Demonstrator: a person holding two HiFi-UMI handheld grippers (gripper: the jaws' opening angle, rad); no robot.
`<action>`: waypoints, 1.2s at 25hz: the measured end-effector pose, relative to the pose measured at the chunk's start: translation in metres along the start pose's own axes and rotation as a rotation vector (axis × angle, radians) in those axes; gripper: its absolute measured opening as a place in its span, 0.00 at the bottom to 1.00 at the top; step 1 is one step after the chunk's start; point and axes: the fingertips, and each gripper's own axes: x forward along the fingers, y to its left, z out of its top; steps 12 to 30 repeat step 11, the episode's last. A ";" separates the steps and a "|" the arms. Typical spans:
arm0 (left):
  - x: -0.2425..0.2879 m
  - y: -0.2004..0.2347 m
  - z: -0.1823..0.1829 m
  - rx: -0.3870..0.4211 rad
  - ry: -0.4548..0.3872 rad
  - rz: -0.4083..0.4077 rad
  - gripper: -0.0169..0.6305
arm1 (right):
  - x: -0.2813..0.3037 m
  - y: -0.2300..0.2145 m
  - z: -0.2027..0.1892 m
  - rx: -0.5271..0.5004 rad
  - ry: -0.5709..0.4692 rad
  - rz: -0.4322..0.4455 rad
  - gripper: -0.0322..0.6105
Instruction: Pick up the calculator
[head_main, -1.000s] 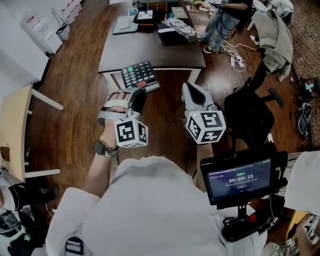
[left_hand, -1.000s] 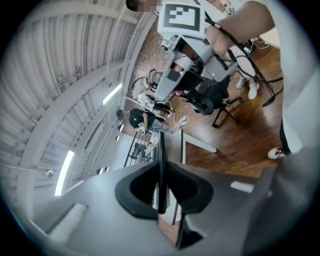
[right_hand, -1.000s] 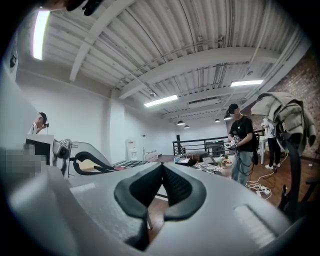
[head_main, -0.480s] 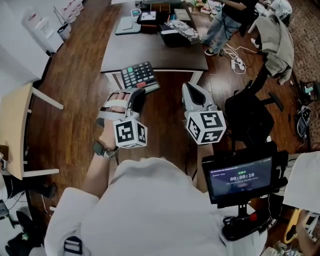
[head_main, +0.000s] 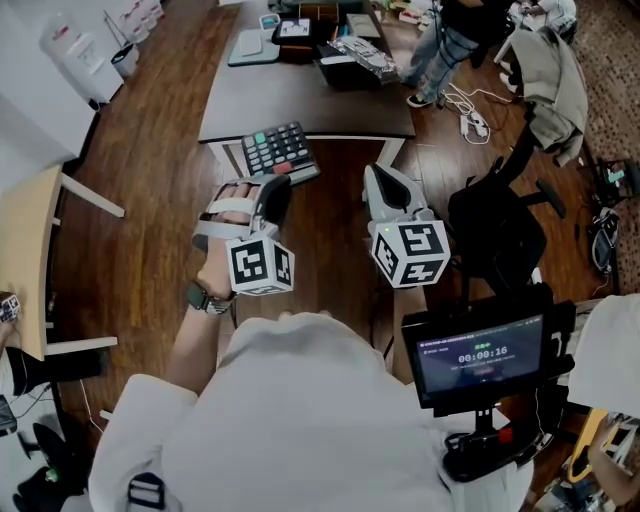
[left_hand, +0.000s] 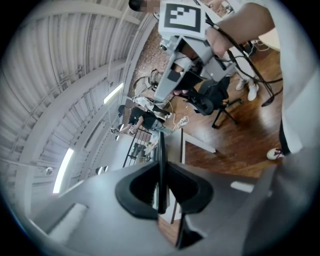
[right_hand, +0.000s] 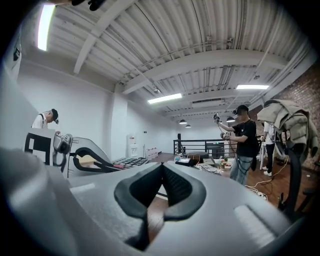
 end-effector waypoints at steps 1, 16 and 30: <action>0.000 0.000 0.000 -0.003 -0.001 -0.001 0.11 | 0.000 -0.001 -0.001 -0.002 0.001 -0.002 0.05; 0.000 0.000 0.000 -0.004 -0.003 0.000 0.11 | -0.001 -0.004 -0.004 0.000 0.001 -0.016 0.05; 0.000 0.000 0.000 -0.004 -0.003 0.000 0.11 | -0.001 -0.004 -0.004 0.000 0.001 -0.016 0.05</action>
